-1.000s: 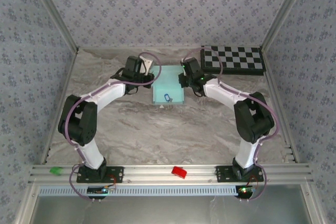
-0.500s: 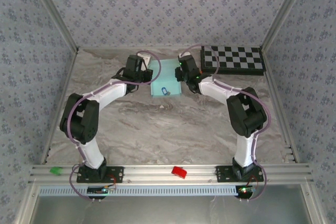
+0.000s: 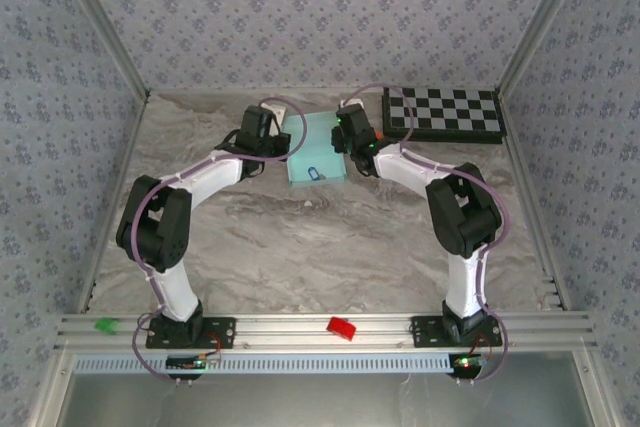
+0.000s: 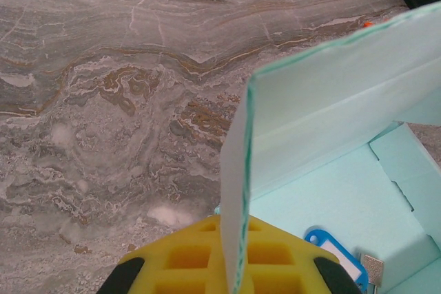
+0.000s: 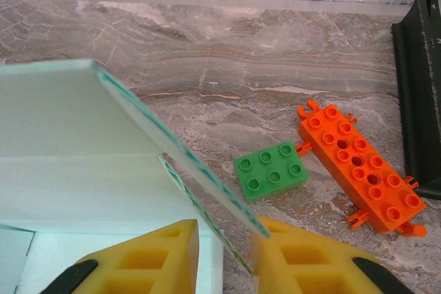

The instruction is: Fold the paper box

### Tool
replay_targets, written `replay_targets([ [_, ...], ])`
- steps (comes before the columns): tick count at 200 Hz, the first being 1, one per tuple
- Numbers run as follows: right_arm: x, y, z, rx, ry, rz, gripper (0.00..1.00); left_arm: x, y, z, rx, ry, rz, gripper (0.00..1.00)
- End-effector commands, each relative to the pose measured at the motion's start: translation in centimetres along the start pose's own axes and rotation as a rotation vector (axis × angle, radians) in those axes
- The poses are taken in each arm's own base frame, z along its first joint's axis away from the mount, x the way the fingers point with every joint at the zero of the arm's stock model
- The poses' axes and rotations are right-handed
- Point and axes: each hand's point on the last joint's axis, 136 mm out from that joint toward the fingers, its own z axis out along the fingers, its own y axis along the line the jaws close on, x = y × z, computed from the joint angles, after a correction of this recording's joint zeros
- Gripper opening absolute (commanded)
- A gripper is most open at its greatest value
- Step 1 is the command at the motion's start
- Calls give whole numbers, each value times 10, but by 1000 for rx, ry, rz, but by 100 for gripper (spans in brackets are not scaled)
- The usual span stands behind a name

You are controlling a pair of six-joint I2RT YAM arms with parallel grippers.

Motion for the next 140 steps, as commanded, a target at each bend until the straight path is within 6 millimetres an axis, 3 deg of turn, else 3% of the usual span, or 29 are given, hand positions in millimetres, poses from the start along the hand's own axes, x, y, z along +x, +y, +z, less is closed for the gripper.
replay_targets([
  [1,-2,2,0,24,2,13,28,-10,-3,0,11,-27,-18,4],
  [80,5,6,3,47,26,27,34,-8,-5,4,24,-9,-34,12],
  [140,15,2,4,108,59,65,36,-7,-5,5,25,-4,-44,11],
])
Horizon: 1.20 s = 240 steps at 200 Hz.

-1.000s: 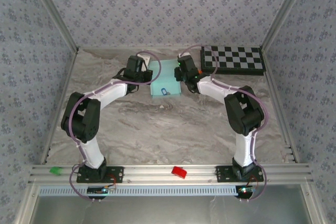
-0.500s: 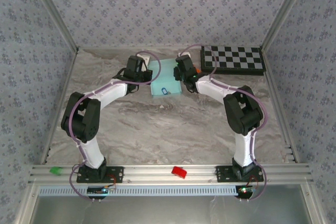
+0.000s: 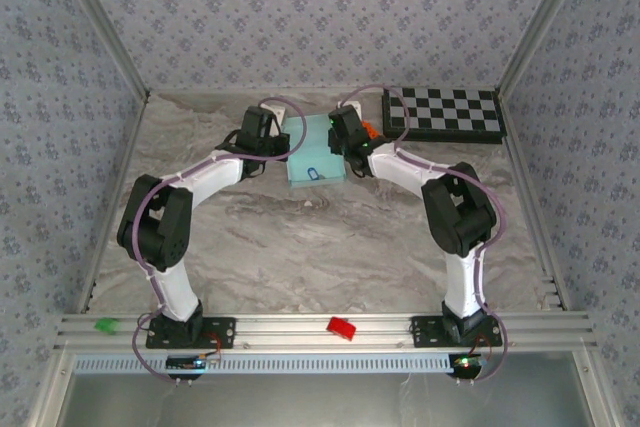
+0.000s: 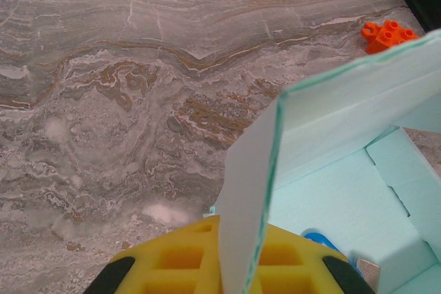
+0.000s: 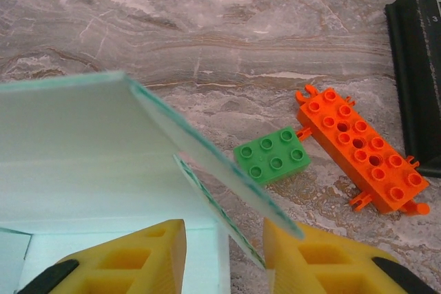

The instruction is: Fold the paper box

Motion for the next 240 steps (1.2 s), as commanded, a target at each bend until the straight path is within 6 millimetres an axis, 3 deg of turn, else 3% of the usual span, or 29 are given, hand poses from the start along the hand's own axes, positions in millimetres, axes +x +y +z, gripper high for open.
replay_targets([
  [1,6,-2,3,50,24,30,36,-10,-5,2,22,-12,-19,11],
  [134,16,18,1,0,36,45,9,-5,-10,3,50,3,-63,8],
  [179,22,21,-1,-9,19,44,6,0,-11,2,59,0,-93,1],
  [240,25,27,-7,-37,-55,38,3,5,-9,2,31,-31,-142,0],
])
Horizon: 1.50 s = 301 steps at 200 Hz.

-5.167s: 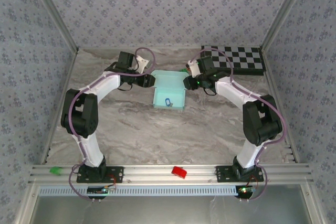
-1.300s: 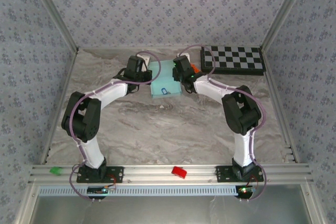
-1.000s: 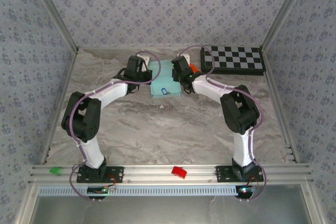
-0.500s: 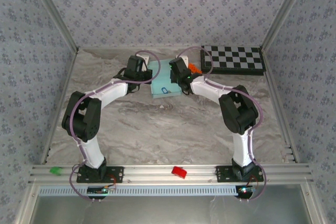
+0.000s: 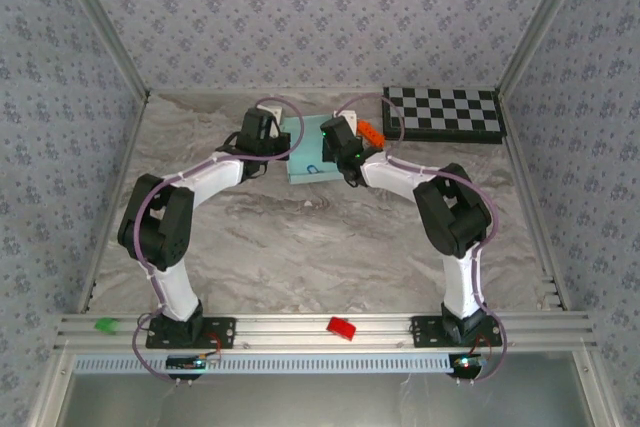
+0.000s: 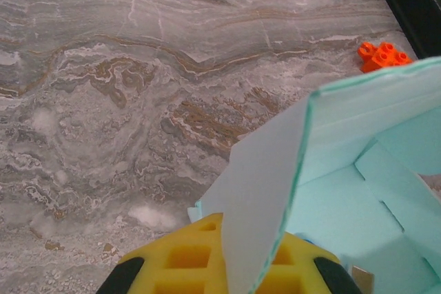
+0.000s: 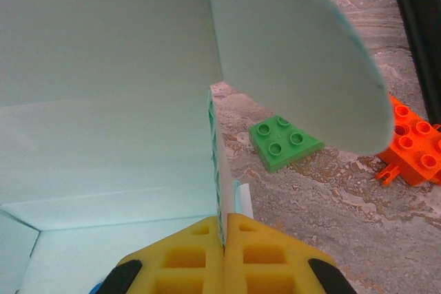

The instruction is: Fold the paper box

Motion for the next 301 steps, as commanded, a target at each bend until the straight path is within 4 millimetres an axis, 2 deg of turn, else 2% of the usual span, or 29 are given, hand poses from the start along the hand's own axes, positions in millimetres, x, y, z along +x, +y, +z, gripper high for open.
replay_targets([
  [1,4,13,-10,-45,-23,-9,3,4,-8,-2,19,-6,-46,0],
  [74,7,19,-22,-61,-70,-21,3,6,-11,-7,6,-32,-59,0],
  [133,6,21,-31,-44,-105,-34,3,6,-17,-15,32,-44,-53,7],
  [165,8,23,-34,-33,-120,-41,3,12,-17,-17,36,-34,-61,8],
  [192,4,26,-37,-25,-142,-45,2,16,-17,-20,41,-41,-67,12],
  [196,17,21,-35,-14,-121,-63,2,16,-17,-21,43,-41,-69,12],
  [213,17,21,-37,-9,-137,-71,2,18,-18,-22,50,-45,-68,10],
  [237,16,24,-41,-5,-165,-92,1,20,-17,-25,47,-58,-66,0],
  [301,11,33,-49,-10,-228,-137,0,13,-16,-33,29,-144,-53,0],
])
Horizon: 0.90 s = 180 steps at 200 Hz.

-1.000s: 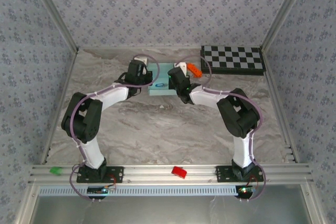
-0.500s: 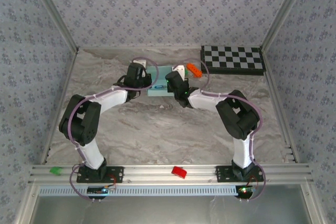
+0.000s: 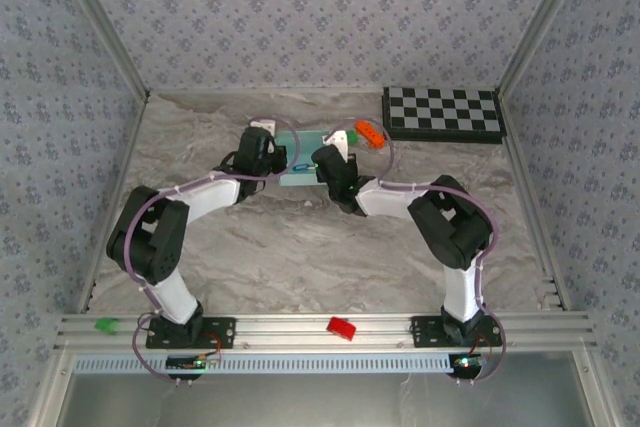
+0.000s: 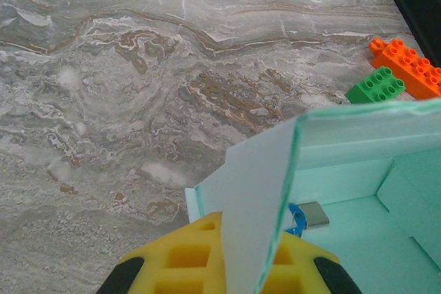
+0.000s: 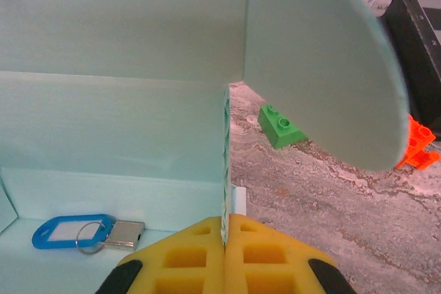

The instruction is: Fold the paper box

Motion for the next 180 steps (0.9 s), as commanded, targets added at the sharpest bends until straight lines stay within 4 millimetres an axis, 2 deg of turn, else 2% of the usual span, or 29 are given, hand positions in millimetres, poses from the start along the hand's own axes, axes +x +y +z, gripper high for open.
replay_targets([
  [1,-21,14,-15,-36,-78,-9,0,-14,-22,-12,68,-76,4,0],
  [59,-14,17,-23,-20,-110,-58,0,-3,-24,-20,60,-108,49,0],
  [180,7,11,-34,-10,-113,-78,2,15,-26,-29,66,-100,68,0],
])
